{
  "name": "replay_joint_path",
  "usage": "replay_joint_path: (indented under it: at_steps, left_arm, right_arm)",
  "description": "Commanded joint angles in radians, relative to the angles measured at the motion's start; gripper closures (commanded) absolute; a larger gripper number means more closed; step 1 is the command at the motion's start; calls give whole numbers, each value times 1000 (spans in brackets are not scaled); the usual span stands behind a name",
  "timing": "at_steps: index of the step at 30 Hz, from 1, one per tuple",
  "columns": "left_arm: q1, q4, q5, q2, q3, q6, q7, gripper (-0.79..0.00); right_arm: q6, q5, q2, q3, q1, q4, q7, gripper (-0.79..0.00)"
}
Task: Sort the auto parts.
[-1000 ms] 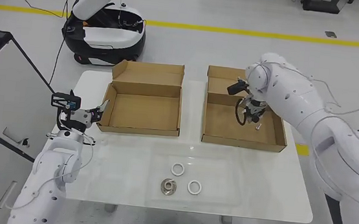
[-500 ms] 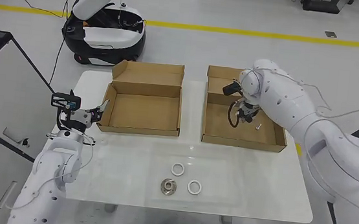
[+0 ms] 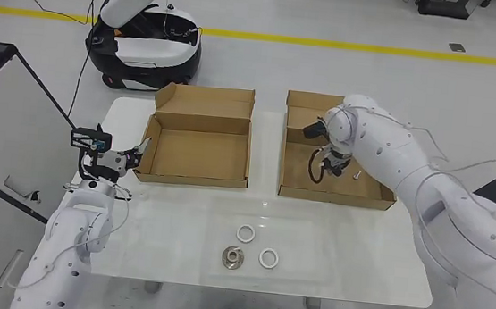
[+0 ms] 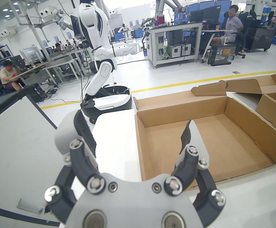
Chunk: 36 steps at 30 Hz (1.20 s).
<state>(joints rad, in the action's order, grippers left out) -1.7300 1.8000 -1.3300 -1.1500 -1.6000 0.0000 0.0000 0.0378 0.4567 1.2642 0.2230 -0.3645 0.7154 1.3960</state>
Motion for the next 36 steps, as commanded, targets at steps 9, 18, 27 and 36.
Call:
replay_joint_path:
  at_steps: [9, 18, 27, 36]
  left_arm:
    - [0, 0, 0, 0, 0, 0, 0, -785]
    - [0, 0, 0, 0, 0, 0, 0, -785]
    - [0, 0, 0, 0, 0, 0, 0, -785]
    - [0, 0, 0, 0, 0, 0, 0, -785]
  right_arm:
    - [-5, 18, -8, 26, -31, 14, 1, -37]
    - [-13, 31, -19, 58, -42, 26, 0, -668]
    - [-7, 34, -57, 131, -29, 92, -26, -785]
    - [12, 41, -166, 276, -90, 281, -69, -785]
